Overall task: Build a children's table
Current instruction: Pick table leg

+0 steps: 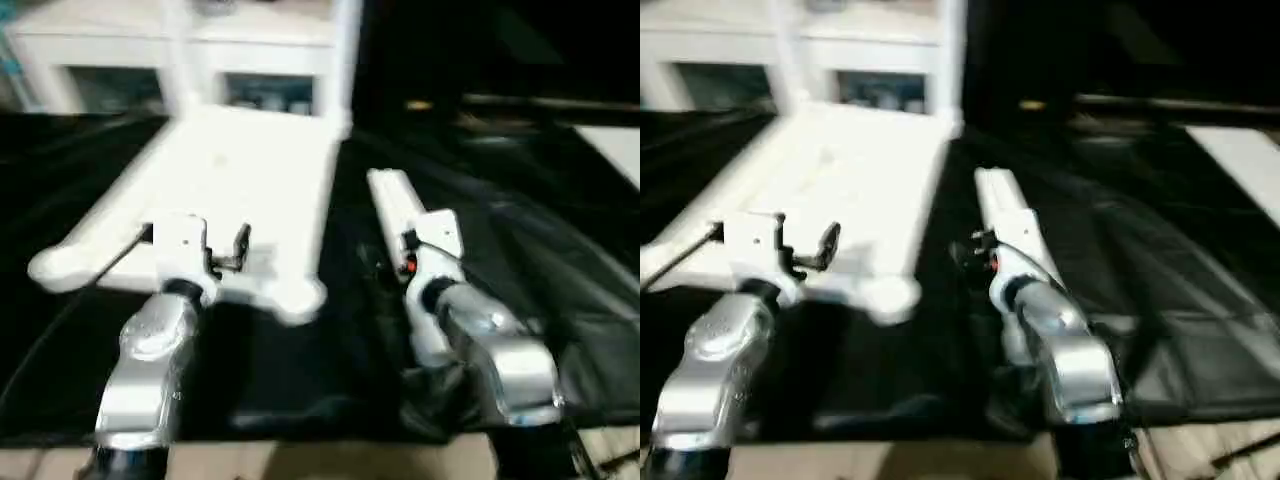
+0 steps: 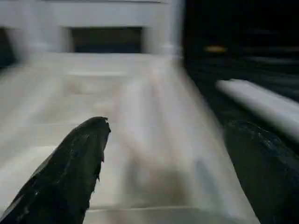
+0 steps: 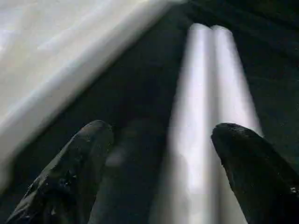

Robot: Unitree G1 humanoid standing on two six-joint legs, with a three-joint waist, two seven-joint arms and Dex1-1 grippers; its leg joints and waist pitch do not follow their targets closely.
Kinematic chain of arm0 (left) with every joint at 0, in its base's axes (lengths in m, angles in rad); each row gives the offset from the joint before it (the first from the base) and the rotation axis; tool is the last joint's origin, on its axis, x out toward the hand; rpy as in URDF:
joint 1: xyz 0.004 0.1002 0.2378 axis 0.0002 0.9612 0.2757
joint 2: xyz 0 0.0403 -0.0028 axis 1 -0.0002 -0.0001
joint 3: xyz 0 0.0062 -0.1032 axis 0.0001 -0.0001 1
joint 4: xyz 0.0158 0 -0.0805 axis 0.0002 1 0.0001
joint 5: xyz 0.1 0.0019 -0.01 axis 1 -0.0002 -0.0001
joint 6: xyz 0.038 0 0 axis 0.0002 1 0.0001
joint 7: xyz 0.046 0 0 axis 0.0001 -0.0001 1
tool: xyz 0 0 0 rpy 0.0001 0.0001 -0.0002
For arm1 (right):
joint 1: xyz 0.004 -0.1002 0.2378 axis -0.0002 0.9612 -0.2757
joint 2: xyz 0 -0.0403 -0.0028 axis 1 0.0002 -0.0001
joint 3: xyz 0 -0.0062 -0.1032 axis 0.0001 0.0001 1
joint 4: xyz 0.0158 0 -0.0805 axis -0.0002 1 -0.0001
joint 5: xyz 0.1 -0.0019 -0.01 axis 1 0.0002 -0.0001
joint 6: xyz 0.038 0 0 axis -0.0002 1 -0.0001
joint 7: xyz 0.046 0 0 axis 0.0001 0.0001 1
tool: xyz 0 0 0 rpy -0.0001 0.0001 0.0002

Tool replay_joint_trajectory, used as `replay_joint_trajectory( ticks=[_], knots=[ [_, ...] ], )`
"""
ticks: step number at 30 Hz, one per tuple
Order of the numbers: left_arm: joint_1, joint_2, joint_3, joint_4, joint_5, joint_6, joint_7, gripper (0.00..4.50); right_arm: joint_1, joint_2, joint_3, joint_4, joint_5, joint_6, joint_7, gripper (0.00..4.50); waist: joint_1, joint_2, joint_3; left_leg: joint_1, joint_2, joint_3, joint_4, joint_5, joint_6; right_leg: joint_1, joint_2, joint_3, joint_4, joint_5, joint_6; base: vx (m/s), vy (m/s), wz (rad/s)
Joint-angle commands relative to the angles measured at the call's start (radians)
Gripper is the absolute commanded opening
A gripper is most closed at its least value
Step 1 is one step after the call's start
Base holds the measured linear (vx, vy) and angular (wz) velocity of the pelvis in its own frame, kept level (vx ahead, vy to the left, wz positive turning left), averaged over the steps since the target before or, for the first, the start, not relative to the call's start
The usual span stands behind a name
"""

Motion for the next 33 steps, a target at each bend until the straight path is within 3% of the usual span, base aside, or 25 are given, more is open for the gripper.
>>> replay_joint_trajectory(
  ticks=[1, 2, 3, 5, 6, 7, 8, 9, 10, 12, 14, 16, 17, 19, 20, 23, 26, 31, 33],
  knots=[
    [0.026, 0.054, -0.030, -0.037, 0.008, 0.028, -0.061, 4.48, -0.048, -0.014, -0.003, -0.007, -0.027, 0.059, -0.027, 4.11, 0.013, -0.008, -0.074, -0.028, 0.036, -0.001, -0.047, 0.270, -0.024, 0.094, -0.062, 0.042, -0.057, 0.632, 0.002, 0.035, -0.095, -0.07],
    [0.038, 0.081, -0.052, -0.046, 0.009, 0.040, -0.098, 4.48, -0.063, -0.031, 0.002, -0.002, -0.039, 0.094, -0.026, 4.25, 0.010, 0.009, -0.073, -0.015, 0.045, 0.003, -0.053, 0.233, -0.039, 0.088, -0.051, 0.033, -0.061, 0.633, -0.028, 0.035, -0.095, -0.07],
    [0.047, 0.114, -0.080, -0.056, 0.013, 0.058, -0.138, 4.48, -0.078, -0.044, 0.004, 0.001, -0.048, 0.124, -0.028, 4.25, 0.008, 0.014, -0.071, -0.010, 0.054, 0.005, -0.058, 0.193, -0.053, 0.087, -0.050, 0.030, -0.067, 0.571, -0.051, -0.004, -0.054, 0.01],
    [0.058, 0.150, -0.108, -0.068, 0.016, 0.080, -0.182, 4.48, -0.092, -0.056, 0.005, -0.002, -0.052, 0.158, -0.029, 4.44, 0.004, 0.016, -0.054, 0.005, 0.083, 0.004, -0.085, -0.005, -0.105, 0.081, -0.050, 0.026, -0.093, 0.172, -0.136, 0.000, 0.000, 0.00],
    [0.064, 0.169, -0.109, -0.091, -0.023, 0.116, -0.220, 4.48, -0.107, -0.063, 0.005, -0.007, -0.046, 0.209, -0.024, 4.48, 0.004, 0.017, -0.046, 0.012, 0.090, 0.008, -0.092, -0.084, -0.115, 0.073, -0.053, 0.031, -0.103, 0.029, -0.159, 0.000, 0.000, 0.00],
    [0.066, 0.172, -0.106, -0.100, -0.041, 0.130, -0.232, 4.48, -0.112, -0.065, 0.004, -0.008, -0.043, 0.230, -0.022, 4.48, 0.004, 0.017, -0.046, 0.012, 0.090, 0.008, -0.092, -0.084, -0.115, 0.073, -0.053, 0.031, -0.103, 0.029, -0.159, 0.000, 0.000, 0.00],
    [0.066, 0.175, -0.099, -0.113, -0.064, 0.149, -0.241, 4.49, -0.121, -0.069, 0.004, -0.012, -0.038, 0.256, -0.018, 4.50, 0.003, 0.017, -0.037, 0.021, 0.099, 0.018, -0.099, -0.196, -0.128, 0.059, -0.053, 0.032, -0.113, -0.141, -0.181, 0.000, 0.000, 0.00],
    [0.062, 0.180, -0.090, -0.130, -0.085, 0.181, -0.245, 4.49, -0.131, -0.073, 0.007, -0.018, -0.028, 0.289, -0.010, 4.50, 0.004, 0.014, -0.033, 0.023, 0.101, 0.022, -0.102, -0.238, -0.133, 0.055, -0.054, 0.032, -0.118, -0.205, -0.176, -0.062, 0.007, 0.04],
    [0.059, 0.189, -0.088, -0.142, -0.098, 0.206, -0.253, 4.49, -0.139, -0.076, 0.009, -0.023, -0.019, 0.317, -0.004, 4.50, 0.005, 0.011, -0.027, 0.029, 0.100, 0.026, -0.104, -0.314, -0.139, 0.045, -0.056, 0.034, -0.128, -0.330, -0.154, -0.066, 0.006, -0.01],
    [0.042, 0.252, -0.105, -0.196, -0.133, 0.300, -0.308, 4.49, -0.167, -0.063, 0.009, -0.025, 0.009, 0.423, 0.002, 4.50, 0.007, 0.011, -0.028, 0.031, 0.096, 0.023, -0.104, -0.344, -0.143, 0.041, -0.062, 0.034, -0.135, -0.437, -0.116, -0.062, 0.005, -0.02],
    [0.037, 0.285, -0.129, -0.217, -0.127, 0.314, -0.332, 4.49, -0.177, -0.060, 0.008, -0.016, 0.008, 0.466, -0.008, 4.50, 0.006, 0.009, -0.026, 0.026, 0.098, 0.023, -0.107, -0.332, -0.147, 0.036, -0.063, 0.034, -0.144, -0.468, -0.082, 0.000, 0.000, 0.00],
    [0.034, 0.298, -0.138, -0.226, -0.121, 0.321, -0.340, 4.49, -0.181, -0.052, 0.002, -0.012, 0.013, 0.485, -0.007, 4.50, 0.008, 0.010, -0.030, 0.025, 0.097, 0.026, -0.106, -0.305, -0.146, 0.034, -0.061, 0.037, -0.141, -0.442, -0.079, 0.000, 0.000, 0.00],
    [0.032, 0.315, -0.151, -0.251, -0.122, 0.353, -0.350, 4.49, -0.188, -0.023, -0.025, 0.008, 0.018, 0.512, -0.018, 4.50, 0.009, 0.006, -0.031, 0.024, 0.098, 0.028, -0.106, -0.290, -0.145, 0.033, -0.061, 0.038, -0.139, -0.421, -0.081, 0.000, 0.000, 0.00],
    [0.033, 0.317, -0.152, -0.258, -0.123, 0.365, -0.356, 4.49, -0.191, -0.020, -0.025, 0.015, 0.015, 0.524, -0.023, 4.50, 0.009, 0.008, -0.033, 0.020, 0.099, 0.029, -0.107, -0.264, -0.147, 0.036, -0.062, 0.039, -0.133, -0.388, -0.092, 0.000, 0.000, 0.00],
    [0.036, 0.322, -0.155, -0.271, -0.128, 0.387, -0.363, 4.49, -0.198, -0.013, -0.031, 0.033, 0.011, 0.547, -0.030, 4.50, 0.010, -0.002, -0.036, 0.018, 0.101, 0.032, -0.106, -0.226, -0.147, 0.040, -0.060, 0.038, -0.127, -0.332, -0.102, 0.000, 0.000, 0.00],
    [0.042, 0.327, -0.158, -0.284, -0.132, 0.400, -0.361, 4.49, -0.210, -0.009, -0.031, 0.057, -0.005, 0.572, -0.049, 4.50, 0.012, 0.001, -0.038, 0.017, 0.101, 0.039, -0.104, -0.185, -0.151, 0.041, -0.058, 0.037, -0.120, -0.269, -0.116, 0.000, 0.000, 0.00],
    [0.039, 0.342, -0.161, -0.300, -0.153, 0.433, -0.352, 4.49, -0.232, 0.000, -0.041, 0.088, -0.004, 0.586, -0.065, 4.50, 0.016, -0.001, -0.046, 0.016, 0.101, 0.047, -0.099, -0.096, -0.153, 0.049, -0.055, 0.036, -0.106, -0.121, -0.130, 0.000, 0.000, 0.00],
    [0.036, 0.350, -0.160, -0.309, -0.149, 0.447, -0.351, 4.49, -0.242, 0.012, -0.057, 0.103, -0.008, 0.601, -0.081, 4.50, 0.019, -0.004, -0.047, 0.015, 0.100, 0.051, -0.098, -0.048, -0.144, 0.056, -0.054, 0.036, -0.101, -0.050, -0.137, 0.000, 0.000, 0.00],
    [0.037, 0.355, -0.159, -0.312, -0.142, 0.455, -0.353, 4.49, -0.245, 0.014, -0.055, 0.112, -0.001, 0.613, -0.070, 4.50, 0.019, -0.004, -0.044, 0.015, 0.100, 0.050, -0.100, -0.063, -0.147, 0.055, -0.054, 0.035, -0.102, -0.070, -0.136, 0.000, 0.000, 0.00]
  ],
)
